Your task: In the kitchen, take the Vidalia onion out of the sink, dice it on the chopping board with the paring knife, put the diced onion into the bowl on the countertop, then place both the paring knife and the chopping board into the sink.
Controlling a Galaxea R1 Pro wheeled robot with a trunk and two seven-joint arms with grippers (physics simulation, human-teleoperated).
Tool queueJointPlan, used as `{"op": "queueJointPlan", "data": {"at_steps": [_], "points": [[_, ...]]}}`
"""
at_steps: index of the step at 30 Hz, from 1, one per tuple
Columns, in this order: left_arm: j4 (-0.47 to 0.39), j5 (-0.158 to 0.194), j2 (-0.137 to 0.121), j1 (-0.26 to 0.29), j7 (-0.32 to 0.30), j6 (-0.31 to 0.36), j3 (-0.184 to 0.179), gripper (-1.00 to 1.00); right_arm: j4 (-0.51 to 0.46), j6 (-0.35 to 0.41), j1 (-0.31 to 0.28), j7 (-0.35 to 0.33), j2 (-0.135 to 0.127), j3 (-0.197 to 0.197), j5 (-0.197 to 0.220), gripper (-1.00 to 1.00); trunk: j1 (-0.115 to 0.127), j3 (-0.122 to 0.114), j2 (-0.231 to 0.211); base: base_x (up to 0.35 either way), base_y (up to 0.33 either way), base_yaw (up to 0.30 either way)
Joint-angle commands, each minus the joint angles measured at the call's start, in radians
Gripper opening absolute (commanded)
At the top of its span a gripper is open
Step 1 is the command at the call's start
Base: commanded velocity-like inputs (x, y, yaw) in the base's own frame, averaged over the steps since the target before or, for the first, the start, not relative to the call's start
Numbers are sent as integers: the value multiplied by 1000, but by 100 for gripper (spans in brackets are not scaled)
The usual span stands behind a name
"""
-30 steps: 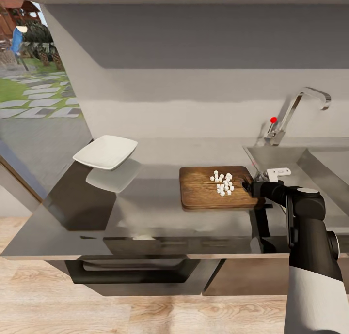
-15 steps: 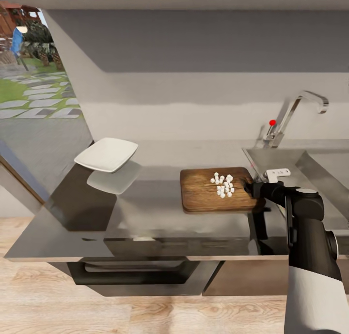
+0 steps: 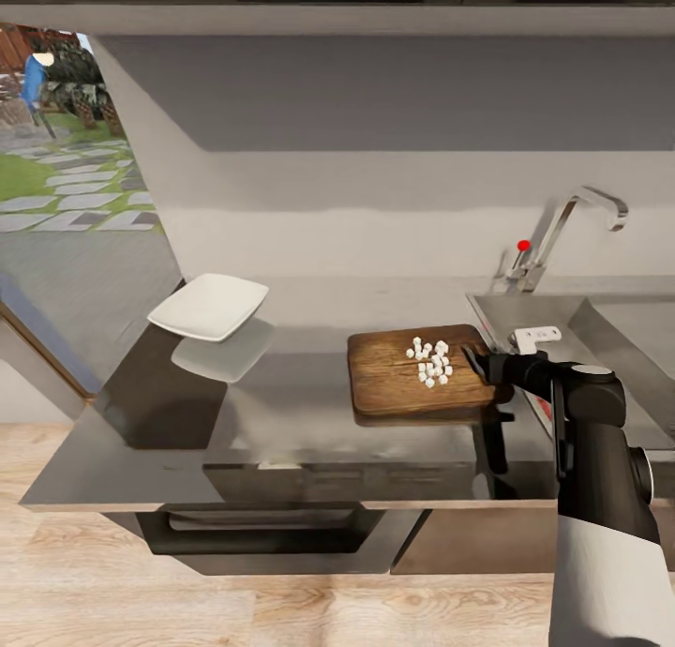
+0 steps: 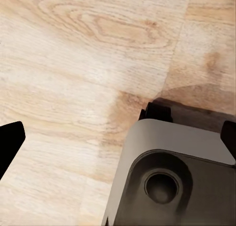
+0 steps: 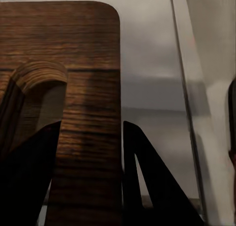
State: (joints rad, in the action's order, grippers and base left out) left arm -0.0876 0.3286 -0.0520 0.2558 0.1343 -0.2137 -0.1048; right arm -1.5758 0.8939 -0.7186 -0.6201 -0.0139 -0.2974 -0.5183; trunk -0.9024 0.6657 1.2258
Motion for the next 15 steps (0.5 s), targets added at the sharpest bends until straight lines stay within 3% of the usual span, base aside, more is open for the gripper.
{"op": "queueJointPlan", "data": {"at_steps": [1, 6, 15], "points": [[0, 7, 0, 0, 4, -3, -9, 100, -1, 3, -1, -11, 0, -1, -8, -100, 4, -2, -7, 0, 0, 0], [0, 7, 0, 0, 4, -3, -9, 100, 0, 5, -1, -13, 0, -2, -7, -100, 23, -18, -42, 0, 0, -71], [0, 7, 0, 0, 4, -3, -9, 100, 0, 5, -1, -12, 0, -2, -6, -100, 58, -46, -105, 0, 0, -252]]}}
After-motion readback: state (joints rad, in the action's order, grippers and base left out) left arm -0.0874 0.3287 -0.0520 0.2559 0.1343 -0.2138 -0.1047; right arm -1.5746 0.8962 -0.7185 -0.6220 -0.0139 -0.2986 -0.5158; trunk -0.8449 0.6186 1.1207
